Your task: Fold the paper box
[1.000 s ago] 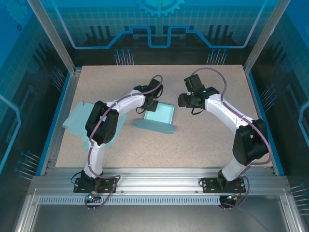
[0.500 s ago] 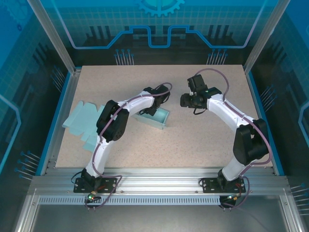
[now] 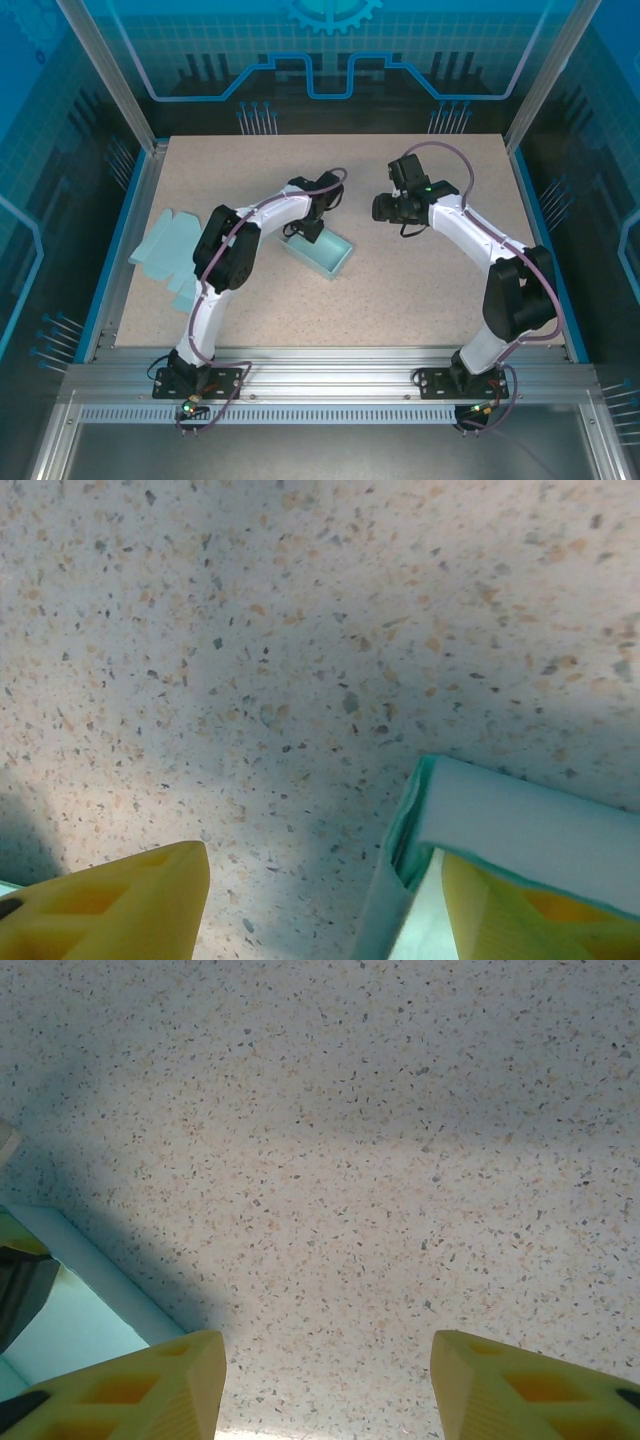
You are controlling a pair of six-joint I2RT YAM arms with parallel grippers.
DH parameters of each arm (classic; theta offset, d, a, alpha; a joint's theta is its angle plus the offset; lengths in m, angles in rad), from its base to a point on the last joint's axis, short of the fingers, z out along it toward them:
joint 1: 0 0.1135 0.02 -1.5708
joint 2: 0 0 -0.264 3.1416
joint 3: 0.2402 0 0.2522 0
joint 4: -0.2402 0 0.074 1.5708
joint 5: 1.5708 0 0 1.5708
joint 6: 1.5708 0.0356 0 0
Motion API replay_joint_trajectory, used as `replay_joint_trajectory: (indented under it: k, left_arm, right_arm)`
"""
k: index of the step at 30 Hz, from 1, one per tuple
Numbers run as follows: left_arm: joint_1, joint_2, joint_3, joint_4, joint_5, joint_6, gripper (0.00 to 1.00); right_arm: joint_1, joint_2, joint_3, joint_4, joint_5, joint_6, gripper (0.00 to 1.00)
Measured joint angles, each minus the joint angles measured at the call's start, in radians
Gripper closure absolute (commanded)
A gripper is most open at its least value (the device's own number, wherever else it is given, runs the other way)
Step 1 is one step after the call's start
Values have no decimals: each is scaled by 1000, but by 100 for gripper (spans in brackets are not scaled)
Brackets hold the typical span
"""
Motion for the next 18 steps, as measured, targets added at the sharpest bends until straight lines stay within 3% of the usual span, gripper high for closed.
replay_joint_trajectory:
  k: [10,12,18]
  left_arm:
    - [0,-41,83,-3,71,22,11]
    - [0,-62,96,-3,76,21,2]
    - [0,-191,87,-4,73,-5,1]
  right_arm:
    - [0,13,0,30,-82,-29,43]
    - [2,24,0,37,-104,-42,42]
    - [5,83,18,41,-171,-86,41]
